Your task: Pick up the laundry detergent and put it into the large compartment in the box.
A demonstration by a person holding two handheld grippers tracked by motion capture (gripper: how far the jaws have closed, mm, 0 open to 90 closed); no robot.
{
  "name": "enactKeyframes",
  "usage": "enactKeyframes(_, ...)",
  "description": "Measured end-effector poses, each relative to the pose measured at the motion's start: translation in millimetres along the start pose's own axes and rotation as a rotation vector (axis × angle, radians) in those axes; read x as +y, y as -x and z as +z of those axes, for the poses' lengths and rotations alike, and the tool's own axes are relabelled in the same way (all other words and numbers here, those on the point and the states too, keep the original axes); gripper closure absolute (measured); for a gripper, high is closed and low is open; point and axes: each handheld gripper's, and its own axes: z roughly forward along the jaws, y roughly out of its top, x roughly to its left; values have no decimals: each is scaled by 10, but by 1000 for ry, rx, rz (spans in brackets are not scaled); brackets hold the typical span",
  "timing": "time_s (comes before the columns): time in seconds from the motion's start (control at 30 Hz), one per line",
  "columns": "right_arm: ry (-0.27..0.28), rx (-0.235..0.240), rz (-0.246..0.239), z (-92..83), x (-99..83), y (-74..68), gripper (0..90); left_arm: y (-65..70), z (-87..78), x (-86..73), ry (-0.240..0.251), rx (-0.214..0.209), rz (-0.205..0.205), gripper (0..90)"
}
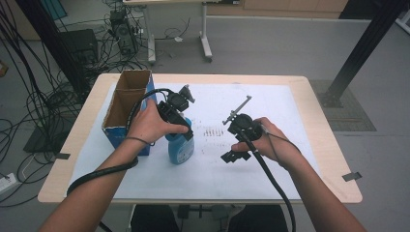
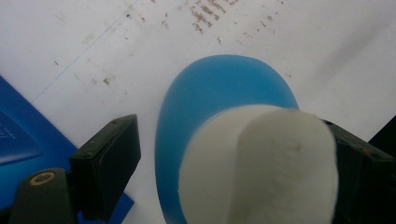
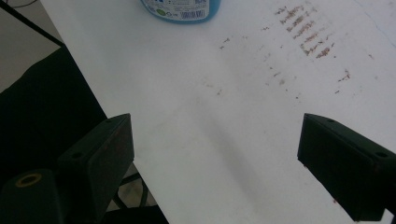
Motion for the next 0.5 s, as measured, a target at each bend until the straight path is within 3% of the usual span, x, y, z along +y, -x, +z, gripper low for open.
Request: enactKeyframes(0.5, 1, -2, 1, -5, 1, 2, 102, -8, 2, -3, -8, -1, 4, 143)
